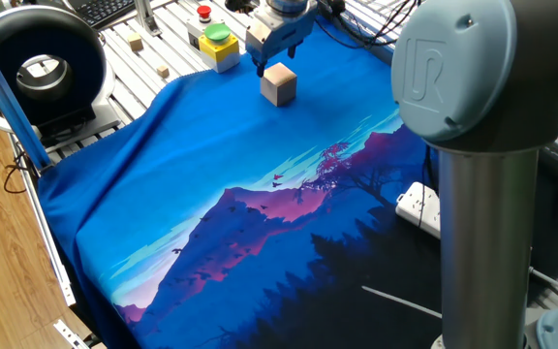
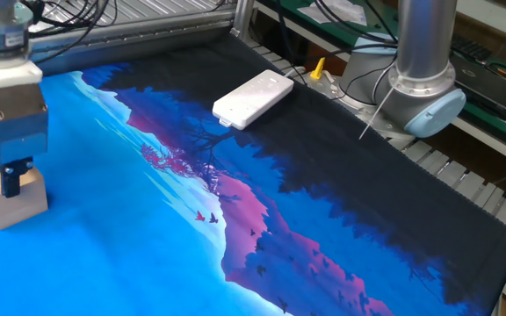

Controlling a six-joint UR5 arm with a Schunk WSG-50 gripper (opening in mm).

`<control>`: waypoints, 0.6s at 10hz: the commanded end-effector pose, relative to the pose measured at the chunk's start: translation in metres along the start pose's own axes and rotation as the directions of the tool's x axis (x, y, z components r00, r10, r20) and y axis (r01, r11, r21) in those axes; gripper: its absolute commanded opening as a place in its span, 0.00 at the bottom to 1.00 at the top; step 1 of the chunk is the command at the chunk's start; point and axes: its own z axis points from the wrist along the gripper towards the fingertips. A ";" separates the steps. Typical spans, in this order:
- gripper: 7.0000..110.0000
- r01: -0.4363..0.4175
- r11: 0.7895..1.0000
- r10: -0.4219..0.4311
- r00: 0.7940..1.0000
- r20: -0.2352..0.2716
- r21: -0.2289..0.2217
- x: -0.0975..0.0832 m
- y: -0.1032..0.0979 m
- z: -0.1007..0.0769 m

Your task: Hold a small block with the gripper and sweep it from left to right on the table

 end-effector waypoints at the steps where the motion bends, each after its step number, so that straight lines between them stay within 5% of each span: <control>1: 0.79 -0.018 1.000 0.018 1.000 0.004 -0.010 0.004 0.008 0.004; 6: 0.79 -0.020 1.000 0.020 1.000 0.015 -0.004 0.007 0.006 0.017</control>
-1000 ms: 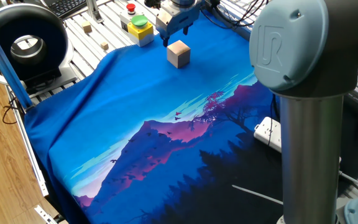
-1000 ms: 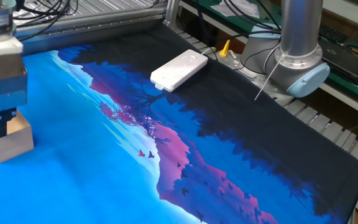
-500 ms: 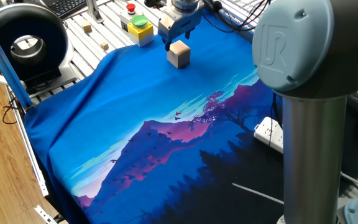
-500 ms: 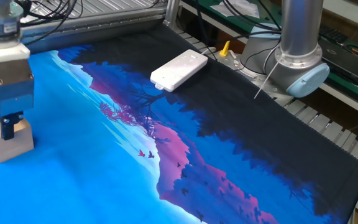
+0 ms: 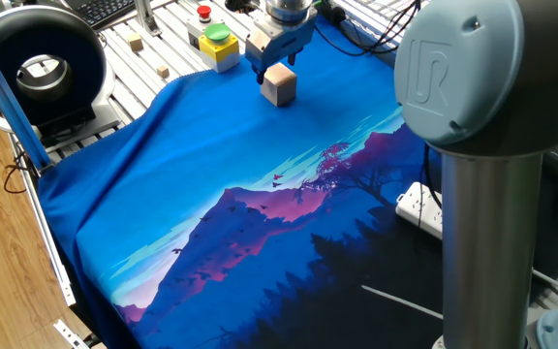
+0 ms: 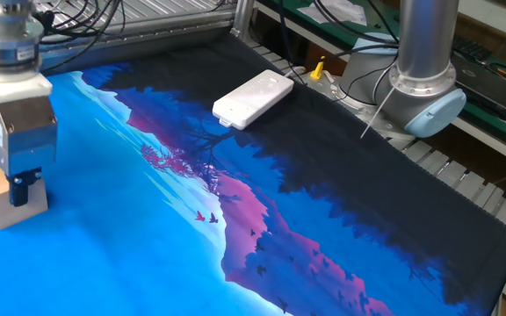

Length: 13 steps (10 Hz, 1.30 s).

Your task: Hold a small block with the gripper and sweep it from left to right on the table

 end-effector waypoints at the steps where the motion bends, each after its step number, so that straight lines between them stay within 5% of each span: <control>1: 0.79 -0.013 1.000 0.014 1.000 0.011 -0.009 0.001 0.002 0.006; 7: 0.79 -0.058 0.998 0.058 0.998 0.001 0.003 0.005 0.001 0.012; 8: 0.36 -0.082 0.996 0.082 0.997 -0.005 0.016 0.006 0.000 0.013; 13: 0.36 -0.135 0.990 0.136 0.991 -0.006 0.032 0.003 0.000 0.012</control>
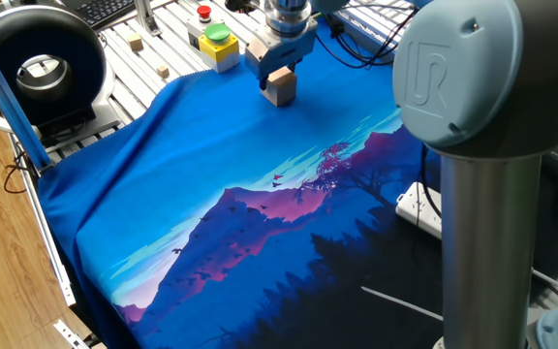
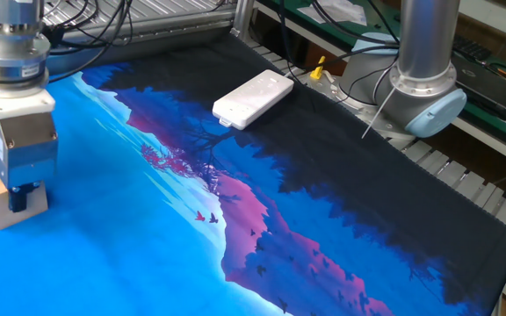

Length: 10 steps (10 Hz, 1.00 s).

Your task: Hold a small block with the gripper and sweep it from left to right on the table

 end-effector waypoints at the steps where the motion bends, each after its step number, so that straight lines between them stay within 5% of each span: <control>1: 0.36 -0.020 1.000 0.020 1.000 0.004 -0.007 -0.002 0.002 -0.001; 3: 0.36 0.003 1.000 -0.003 1.000 0.015 -0.009 -0.005 0.002 -0.001; 4: 0.00 0.041 0.999 -0.040 0.999 0.016 -0.014 -0.005 0.004 -0.001; 10: 0.00 0.086 0.996 -0.088 0.995 -0.057 -0.023 0.014 -0.005 0.000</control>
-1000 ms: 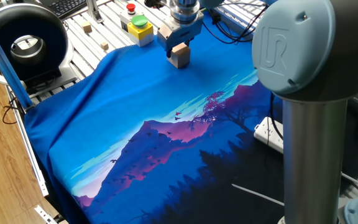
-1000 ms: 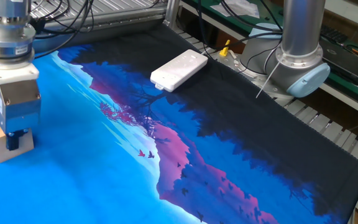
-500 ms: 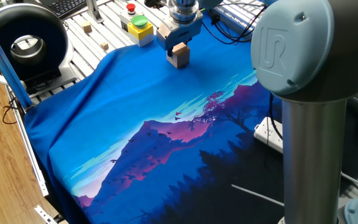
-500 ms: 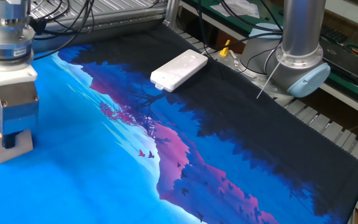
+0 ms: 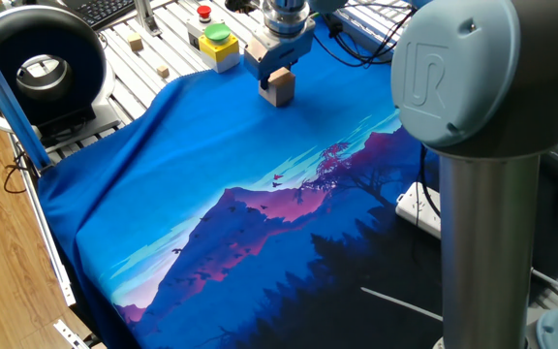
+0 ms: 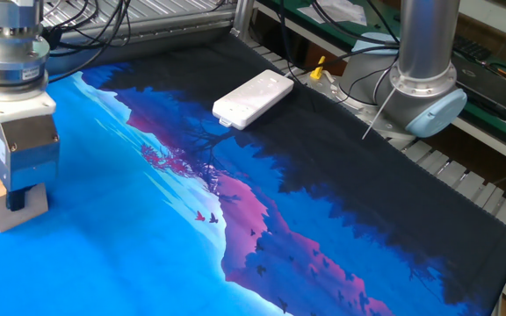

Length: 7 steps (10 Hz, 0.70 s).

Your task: Hold a small block with the gripper and sweep it from left to right on the table

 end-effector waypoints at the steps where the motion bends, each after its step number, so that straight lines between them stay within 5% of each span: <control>1: 0.00 0.008 1.000 -0.008 0.999 -0.036 -0.007 0.009 -0.006 -0.003; 4: 0.00 -0.022 1.000 0.022 0.999 -0.034 0.021 0.008 0.008 0.001; 7: 0.00 0.000 1.000 -0.001 0.999 -0.047 -0.032 0.010 -0.002 -0.006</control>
